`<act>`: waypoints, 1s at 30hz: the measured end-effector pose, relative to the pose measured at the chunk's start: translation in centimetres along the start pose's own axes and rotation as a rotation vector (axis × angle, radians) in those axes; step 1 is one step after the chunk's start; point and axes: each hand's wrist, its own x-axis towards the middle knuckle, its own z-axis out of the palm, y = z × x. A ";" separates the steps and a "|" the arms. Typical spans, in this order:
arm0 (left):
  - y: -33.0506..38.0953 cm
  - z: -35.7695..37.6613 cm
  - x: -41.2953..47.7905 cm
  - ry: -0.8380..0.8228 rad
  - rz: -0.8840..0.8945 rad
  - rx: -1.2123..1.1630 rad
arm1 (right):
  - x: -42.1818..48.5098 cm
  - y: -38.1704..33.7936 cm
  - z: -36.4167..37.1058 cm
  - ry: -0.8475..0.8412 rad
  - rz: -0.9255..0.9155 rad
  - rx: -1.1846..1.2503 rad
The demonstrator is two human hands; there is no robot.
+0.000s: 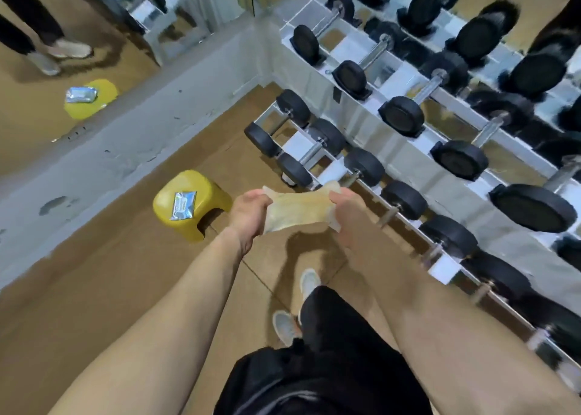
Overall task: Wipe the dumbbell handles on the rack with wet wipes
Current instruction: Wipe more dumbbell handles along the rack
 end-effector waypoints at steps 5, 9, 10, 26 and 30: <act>4.2 0.1 8.6 -0.025 0.127 0.193 | 6.8 -1.9 3.2 0.135 -0.007 -0.015; 6.8 -0.8 15.4 -0.057 0.307 0.442 | 12.4 -2.9 6.9 0.186 -0.006 -0.072; 7.4 -1.3 17.0 -0.048 0.322 0.471 | 13.5 -3.2 8.0 0.190 -0.005 -0.131; 8.9 -4.8 44.6 -0.131 0.475 0.621 | 33.6 -4.8 23.2 0.323 -0.022 -0.058; 7.6 -3.6 50.6 -0.171 0.523 0.588 | 39.3 -3.0 25.5 0.389 -0.028 -0.011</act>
